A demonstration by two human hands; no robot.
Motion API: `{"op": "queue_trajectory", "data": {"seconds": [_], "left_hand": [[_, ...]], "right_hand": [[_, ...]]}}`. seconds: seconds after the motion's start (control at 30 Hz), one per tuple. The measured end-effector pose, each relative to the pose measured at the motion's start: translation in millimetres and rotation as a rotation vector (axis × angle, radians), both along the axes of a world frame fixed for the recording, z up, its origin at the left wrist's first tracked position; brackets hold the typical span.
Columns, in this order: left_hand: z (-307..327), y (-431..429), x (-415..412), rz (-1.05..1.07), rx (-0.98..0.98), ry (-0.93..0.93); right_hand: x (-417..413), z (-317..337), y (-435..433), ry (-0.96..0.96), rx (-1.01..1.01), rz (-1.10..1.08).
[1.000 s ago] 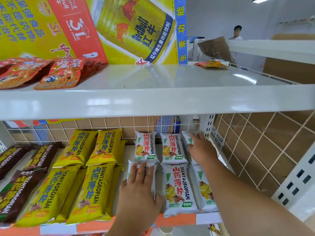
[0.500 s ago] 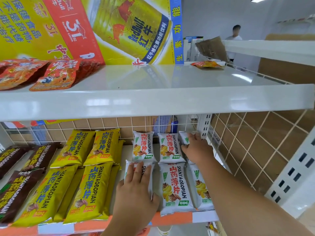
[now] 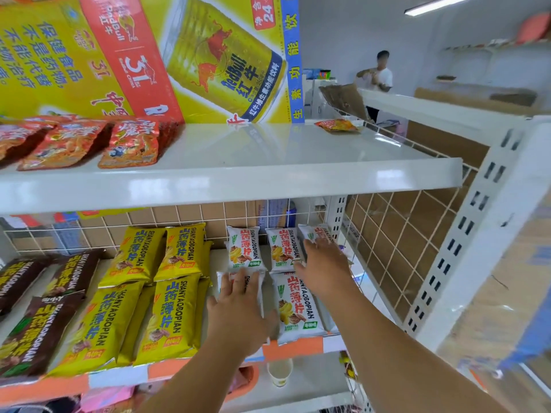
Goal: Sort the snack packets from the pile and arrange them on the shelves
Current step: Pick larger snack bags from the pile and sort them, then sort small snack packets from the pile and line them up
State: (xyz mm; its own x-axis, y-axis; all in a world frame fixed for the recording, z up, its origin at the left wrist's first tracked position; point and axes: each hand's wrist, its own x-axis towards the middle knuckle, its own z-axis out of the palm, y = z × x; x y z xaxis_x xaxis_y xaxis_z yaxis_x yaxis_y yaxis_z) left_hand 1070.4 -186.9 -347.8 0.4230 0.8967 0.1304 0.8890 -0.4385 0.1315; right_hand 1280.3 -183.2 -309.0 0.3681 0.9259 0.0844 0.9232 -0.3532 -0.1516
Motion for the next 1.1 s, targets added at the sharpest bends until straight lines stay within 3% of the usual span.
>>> {"op": "queue_trajectory", "data": {"seconds": [0.23,0.43,0.73,1.1], "left_hand": [[50.0,-26.7,-48.8,-0.050,0.107,-0.134],[92.5,-44.9,-122.7,0.028,0.140,-0.197],[147.9,-70.3,-301.4,0.220,0.299,-0.246],[271.6,-113.6,-524.9,0.596,0.561,-0.167]], "right_hand": [[-55.3,28.9,-57.7,0.014,0.074,0.029],[-135.7,80.0,-84.9,-0.051,0.169,0.156],[-306.3,153.1,-84.9,0.005,0.288,0.441],[-522.8,259.7,-67.5,0.136,0.560,0.936]]}}
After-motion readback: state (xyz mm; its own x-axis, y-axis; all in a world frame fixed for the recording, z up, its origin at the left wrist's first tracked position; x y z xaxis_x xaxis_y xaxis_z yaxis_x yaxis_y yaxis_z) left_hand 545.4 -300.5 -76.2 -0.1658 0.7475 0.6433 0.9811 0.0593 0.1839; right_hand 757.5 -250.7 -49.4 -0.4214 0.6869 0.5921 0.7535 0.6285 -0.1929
